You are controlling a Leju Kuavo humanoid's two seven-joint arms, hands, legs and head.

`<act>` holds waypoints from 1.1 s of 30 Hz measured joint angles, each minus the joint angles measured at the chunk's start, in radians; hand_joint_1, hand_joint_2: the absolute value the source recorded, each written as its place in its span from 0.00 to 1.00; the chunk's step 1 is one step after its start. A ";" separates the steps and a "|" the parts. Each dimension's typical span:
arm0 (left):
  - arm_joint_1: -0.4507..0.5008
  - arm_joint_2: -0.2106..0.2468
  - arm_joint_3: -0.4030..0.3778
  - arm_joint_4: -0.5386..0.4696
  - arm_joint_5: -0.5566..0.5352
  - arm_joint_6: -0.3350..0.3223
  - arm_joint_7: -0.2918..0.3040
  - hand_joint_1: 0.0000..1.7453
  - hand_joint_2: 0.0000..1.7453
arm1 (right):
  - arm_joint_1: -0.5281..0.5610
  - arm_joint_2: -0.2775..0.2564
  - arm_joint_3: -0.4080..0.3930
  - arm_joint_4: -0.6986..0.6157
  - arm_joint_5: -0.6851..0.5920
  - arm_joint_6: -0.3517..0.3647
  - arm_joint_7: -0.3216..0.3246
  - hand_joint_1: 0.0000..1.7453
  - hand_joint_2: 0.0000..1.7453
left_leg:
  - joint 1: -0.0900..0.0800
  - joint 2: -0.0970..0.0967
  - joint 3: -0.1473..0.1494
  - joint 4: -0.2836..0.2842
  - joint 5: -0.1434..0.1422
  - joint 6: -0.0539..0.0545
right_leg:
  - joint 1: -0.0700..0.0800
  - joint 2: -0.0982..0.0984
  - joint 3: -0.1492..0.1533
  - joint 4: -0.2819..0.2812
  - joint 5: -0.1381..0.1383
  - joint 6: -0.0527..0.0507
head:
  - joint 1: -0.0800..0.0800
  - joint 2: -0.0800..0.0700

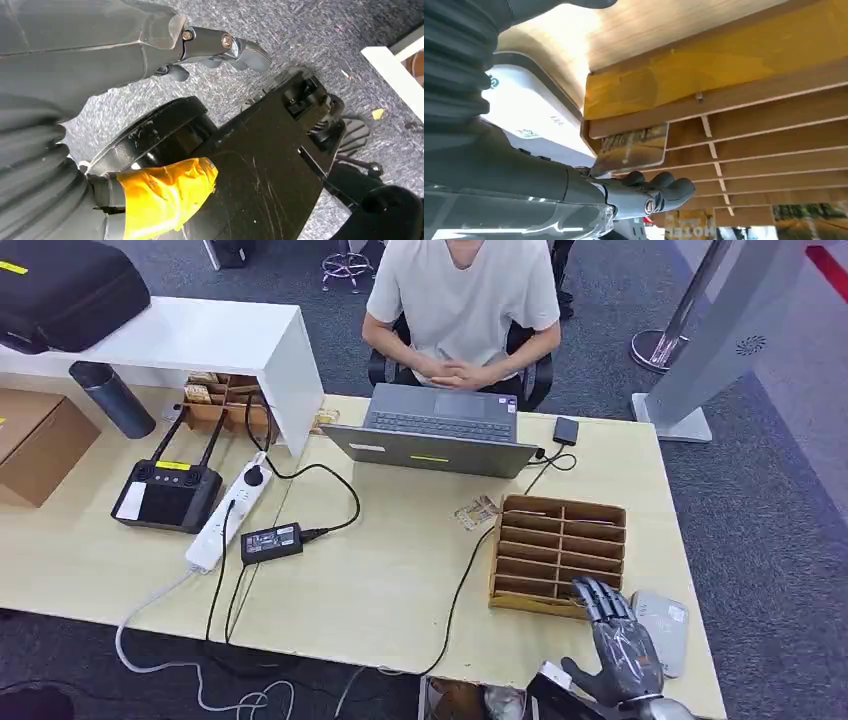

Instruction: Pass the card to the sensor for recognition and then transmit it.

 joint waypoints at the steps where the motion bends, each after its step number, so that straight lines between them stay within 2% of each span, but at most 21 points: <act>1: -0.002 0.000 -0.005 -0.001 -0.005 -0.001 0.001 0.00 1.00 | -0.006 0.005 0.000 0.016 0.004 -0.006 -0.004 0.00 1.00 | 0.000 0.000 0.000 0.000 0.000 0.000 | 0.000 0.000 0.000 0.000 0.000 0.000 | 0.000 0.000; 22: -0.018 0.001 -0.050 -0.007 -0.063 -0.020 0.015 0.00 1.00 | -0.071 0.063 -0.015 0.154 0.020 -0.053 -0.036 0.00 1.00 | 0.000 0.001 0.002 0.000 0.000 0.000 | 0.000 0.001 0.001 0.000 0.000 0.000 | 0.000 0.000; 23: -0.019 0.001 -0.052 -0.007 -0.064 -0.021 0.017 0.00 1.00 | -0.072 0.064 -0.016 0.157 0.020 -0.053 -0.036 0.22 1.00 | 0.000 0.001 0.002 0.000 0.000 0.000 | 0.000 0.001 0.001 0.000 0.000 0.000 | 0.000 0.000; 24: -0.019 0.001 -0.054 -0.007 -0.068 -0.022 0.019 0.00 1.00 | -0.073 0.065 -0.017 0.158 0.020 -0.054 -0.037 1.00 1.00 | 0.000 0.001 0.002 0.000 0.000 0.000 | 0.000 0.001 0.001 0.000 0.000 0.000 | 0.000 0.000; 33: -0.028 0.000 -0.079 -0.007 -0.125 -0.043 0.029 0.00 1.00 | -0.097 0.079 -0.029 0.169 0.009 -0.062 -0.064 1.00 1.00 | 0.000 0.002 0.003 0.000 0.000 0.000 | 0.000 0.002 0.002 0.000 0.000 0.000 | 0.000 0.000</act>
